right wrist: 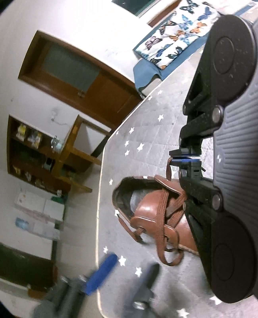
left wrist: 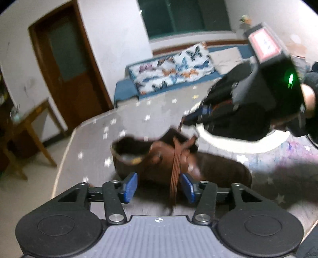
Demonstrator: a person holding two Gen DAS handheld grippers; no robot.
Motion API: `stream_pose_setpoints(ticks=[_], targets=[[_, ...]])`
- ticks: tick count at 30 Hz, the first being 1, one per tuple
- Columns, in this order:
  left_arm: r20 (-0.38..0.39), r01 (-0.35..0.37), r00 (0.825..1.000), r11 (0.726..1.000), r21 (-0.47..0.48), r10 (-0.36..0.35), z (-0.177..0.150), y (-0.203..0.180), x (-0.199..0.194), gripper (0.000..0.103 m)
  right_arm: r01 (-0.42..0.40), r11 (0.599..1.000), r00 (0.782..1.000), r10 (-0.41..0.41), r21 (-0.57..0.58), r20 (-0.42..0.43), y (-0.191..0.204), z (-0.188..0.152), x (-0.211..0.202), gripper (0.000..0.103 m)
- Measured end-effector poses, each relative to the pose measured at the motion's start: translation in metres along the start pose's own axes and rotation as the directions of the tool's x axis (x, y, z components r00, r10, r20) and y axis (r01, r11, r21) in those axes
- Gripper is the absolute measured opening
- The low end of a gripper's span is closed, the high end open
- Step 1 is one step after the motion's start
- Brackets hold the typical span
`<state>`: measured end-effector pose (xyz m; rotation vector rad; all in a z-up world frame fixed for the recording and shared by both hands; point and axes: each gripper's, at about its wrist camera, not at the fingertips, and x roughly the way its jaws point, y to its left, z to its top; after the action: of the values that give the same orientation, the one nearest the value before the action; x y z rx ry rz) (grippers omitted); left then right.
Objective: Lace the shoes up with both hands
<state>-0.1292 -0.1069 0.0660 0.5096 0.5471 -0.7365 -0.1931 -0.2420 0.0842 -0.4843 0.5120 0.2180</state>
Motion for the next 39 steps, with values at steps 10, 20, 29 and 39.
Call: stream_pose_setpoints(ticks=[10,20,29,39], targets=[[-0.101,0.005,0.995,0.997,-0.082,-0.014,-0.015,0.003,0.014,0.064,-0.006,0.982,0.999,-0.001,0.187,0.038,-0.027,0.004,-0.019,0.001],[-0.145,-0.007,0.989,0.995,-0.104,-0.009,-0.013,0.003,0.026,0.065,0.045,0.964,0.996,-0.063,0.264,0.061,-0.051,0.002,-0.036,0.001],[-0.159,-0.014,0.987,0.995,-0.098,-0.002,-0.008,-0.002,0.027,0.067,0.076,0.963,0.992,-0.099,0.259,0.078,-0.058,0.01,-0.05,0.001],[-0.187,-0.023,0.982,0.995,-0.102,0.004,-0.004,-0.003,0.031,0.07,0.095,0.96,0.988,-0.122,0.262,0.091,-0.06,0.016,-0.056,0.001]])
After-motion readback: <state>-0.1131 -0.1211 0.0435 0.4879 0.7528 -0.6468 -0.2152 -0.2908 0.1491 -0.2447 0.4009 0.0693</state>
